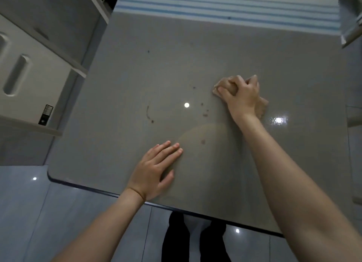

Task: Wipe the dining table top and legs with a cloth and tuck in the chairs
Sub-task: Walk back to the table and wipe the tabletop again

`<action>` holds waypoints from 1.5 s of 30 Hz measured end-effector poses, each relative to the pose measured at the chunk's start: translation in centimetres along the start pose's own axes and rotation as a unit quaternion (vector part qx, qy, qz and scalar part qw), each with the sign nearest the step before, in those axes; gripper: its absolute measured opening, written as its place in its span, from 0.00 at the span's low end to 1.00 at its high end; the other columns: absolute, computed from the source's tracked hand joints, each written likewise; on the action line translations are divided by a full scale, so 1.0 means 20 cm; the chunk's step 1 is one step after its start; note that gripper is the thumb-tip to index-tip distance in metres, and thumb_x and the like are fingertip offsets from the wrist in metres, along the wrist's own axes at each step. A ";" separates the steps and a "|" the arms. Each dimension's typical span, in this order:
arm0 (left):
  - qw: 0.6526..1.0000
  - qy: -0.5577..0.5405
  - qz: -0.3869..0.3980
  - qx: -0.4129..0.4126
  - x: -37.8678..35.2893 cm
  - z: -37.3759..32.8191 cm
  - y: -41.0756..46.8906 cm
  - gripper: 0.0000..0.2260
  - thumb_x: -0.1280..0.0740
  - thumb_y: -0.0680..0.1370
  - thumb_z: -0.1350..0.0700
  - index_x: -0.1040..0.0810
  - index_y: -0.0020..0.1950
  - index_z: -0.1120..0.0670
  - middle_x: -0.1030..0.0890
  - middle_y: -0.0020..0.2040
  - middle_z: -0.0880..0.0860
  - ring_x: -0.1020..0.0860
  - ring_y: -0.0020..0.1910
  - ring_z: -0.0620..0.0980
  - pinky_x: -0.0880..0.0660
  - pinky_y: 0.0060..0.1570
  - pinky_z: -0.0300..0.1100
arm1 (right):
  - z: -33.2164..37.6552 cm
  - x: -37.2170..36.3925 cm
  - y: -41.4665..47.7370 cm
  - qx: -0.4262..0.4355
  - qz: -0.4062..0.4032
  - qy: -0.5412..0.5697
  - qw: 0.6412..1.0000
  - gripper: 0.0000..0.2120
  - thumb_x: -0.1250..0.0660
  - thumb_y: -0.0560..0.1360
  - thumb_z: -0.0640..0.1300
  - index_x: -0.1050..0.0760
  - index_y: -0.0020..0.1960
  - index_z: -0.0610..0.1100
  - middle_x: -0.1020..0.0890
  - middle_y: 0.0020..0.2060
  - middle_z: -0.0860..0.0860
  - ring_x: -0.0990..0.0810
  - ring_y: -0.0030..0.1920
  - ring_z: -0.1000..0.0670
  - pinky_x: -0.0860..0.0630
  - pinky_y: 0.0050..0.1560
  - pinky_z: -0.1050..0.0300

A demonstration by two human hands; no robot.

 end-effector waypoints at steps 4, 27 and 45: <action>1.000 0.008 0.015 0.007 0.00 0.00 0.00 0.25 0.38 0.74 0.53 0.31 0.72 0.49 0.32 0.73 0.46 0.38 0.75 0.48 0.40 0.73 0.49 | 0.20 0.01 -0.65 0.209 0.102 0.025 0.972 0.19 0.28 0.71 0.57 0.20 0.55 0.45 0.30 0.44 0.46 0.29 0.42 0.48 0.31 0.44 0.58; 0.999 0.010 0.042 0.020 -0.02 0.00 0.00 0.26 0.37 0.74 0.52 0.32 0.73 0.48 0.34 0.74 0.46 0.38 0.74 0.49 0.38 0.71 0.48 | 0.32 -0.05 -0.42 0.450 0.121 -0.048 0.883 0.18 0.35 0.75 0.56 0.25 0.52 0.42 0.31 0.45 0.47 0.26 0.40 0.46 0.27 0.44 0.54; 0.999 0.018 0.050 0.010 -0.03 0.02 0.00 0.29 0.36 0.72 0.51 0.34 0.74 0.47 0.34 0.74 0.45 0.39 0.75 0.48 0.40 0.72 0.46 | 0.32 -0.13 -0.36 0.409 0.177 -0.048 0.894 0.22 0.36 0.74 0.62 0.23 0.53 0.45 0.29 0.41 0.46 0.27 0.37 0.46 0.26 0.36 0.54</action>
Point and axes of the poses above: each hand's wrist, its own y-axis towards the middle knuckle, its own x-axis out of the back of the hand, z = x × y, the point moved 6 cm from there along y, towards the middle knuckle
